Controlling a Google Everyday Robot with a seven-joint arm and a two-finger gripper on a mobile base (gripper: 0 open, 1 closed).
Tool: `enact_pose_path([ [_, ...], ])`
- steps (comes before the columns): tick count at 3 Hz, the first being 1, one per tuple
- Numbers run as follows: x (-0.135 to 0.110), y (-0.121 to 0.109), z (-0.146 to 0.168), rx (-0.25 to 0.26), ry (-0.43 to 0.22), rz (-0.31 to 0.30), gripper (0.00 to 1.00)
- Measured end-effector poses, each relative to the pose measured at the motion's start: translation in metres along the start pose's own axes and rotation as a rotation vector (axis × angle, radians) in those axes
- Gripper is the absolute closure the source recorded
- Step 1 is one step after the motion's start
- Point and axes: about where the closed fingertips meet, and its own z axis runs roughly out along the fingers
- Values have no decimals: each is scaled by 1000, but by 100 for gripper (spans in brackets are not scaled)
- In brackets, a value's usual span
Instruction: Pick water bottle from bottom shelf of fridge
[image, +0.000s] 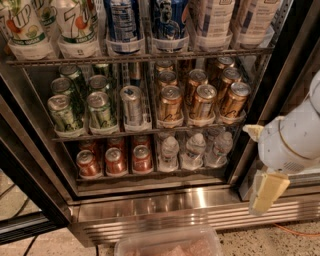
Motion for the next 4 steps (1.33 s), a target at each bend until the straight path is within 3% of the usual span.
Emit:
enact_pose_path([
  [2,-3,6,13,7,-25,3,0],
  [3,-1,26,43,5,-83,90,0],
  [4,5,44,79,49,-154,197,0],
])
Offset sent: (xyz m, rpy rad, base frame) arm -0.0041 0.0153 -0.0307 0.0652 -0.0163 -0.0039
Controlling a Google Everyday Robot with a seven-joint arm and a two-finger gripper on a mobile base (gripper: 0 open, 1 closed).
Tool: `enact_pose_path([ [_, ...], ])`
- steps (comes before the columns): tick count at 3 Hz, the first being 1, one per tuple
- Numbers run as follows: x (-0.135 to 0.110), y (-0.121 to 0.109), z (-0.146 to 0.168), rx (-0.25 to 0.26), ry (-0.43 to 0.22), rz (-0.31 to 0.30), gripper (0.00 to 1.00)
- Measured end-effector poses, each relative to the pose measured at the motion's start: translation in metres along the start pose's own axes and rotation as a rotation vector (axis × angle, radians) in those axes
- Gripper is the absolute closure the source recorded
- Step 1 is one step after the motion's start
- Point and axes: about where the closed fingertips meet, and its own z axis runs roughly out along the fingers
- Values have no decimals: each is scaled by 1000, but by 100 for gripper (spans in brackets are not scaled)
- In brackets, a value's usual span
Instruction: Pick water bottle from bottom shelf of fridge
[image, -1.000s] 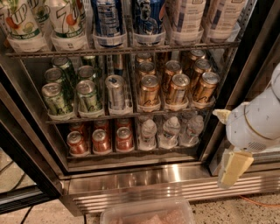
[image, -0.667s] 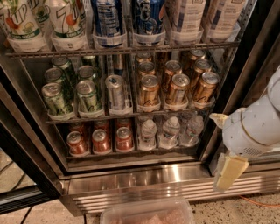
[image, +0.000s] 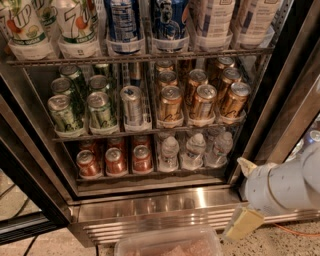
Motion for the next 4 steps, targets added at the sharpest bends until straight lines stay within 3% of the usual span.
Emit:
enact_pose_path([
  [1,6,0,27,73,-87,66,0],
  [3,4,-44,57,265,-284,176,0],
  [4,9,-60,72,298,-374,279,0],
])
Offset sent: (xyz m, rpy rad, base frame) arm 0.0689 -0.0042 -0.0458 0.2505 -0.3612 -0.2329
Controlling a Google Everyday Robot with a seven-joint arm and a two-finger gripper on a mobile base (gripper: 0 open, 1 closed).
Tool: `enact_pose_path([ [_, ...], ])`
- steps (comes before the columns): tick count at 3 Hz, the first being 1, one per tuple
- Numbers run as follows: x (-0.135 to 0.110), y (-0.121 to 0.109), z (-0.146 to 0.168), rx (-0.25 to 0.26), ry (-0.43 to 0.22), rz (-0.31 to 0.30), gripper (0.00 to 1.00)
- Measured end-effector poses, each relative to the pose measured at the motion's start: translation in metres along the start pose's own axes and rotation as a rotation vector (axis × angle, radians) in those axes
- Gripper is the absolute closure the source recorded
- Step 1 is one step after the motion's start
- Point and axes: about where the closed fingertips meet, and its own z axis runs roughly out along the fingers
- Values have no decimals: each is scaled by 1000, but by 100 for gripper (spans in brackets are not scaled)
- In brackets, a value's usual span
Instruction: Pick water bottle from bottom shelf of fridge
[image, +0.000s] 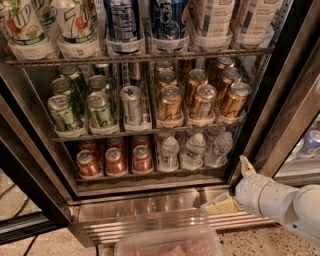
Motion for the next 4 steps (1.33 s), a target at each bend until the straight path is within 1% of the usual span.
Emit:
enact_pose_path([
  [1,0,0,0,0,0,0,0],
  [2,0,2,6,-6,-20,13,0],
  [4,-7,15,33,-29,-93,18,0],
])
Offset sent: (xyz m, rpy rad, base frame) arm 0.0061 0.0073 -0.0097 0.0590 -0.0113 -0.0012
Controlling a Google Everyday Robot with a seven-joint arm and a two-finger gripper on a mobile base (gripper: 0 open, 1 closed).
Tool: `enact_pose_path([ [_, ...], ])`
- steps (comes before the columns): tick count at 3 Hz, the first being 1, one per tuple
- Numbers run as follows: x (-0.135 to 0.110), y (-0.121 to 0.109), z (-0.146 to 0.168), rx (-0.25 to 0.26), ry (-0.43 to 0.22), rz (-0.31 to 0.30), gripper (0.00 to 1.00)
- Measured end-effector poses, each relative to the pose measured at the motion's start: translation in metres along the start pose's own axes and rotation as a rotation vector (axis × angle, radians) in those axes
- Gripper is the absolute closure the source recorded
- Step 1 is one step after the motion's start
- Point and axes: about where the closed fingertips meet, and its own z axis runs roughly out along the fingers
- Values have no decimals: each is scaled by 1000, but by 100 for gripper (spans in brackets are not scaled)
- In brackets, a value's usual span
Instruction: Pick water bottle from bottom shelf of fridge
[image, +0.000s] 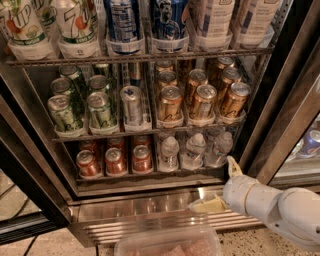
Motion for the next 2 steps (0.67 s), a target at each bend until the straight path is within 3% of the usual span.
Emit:
enact_pose_path([
  [1,-9,14,13,-34,-47,-18,0],
  [2,-8,13,11,-31,-46,-15,0],
])
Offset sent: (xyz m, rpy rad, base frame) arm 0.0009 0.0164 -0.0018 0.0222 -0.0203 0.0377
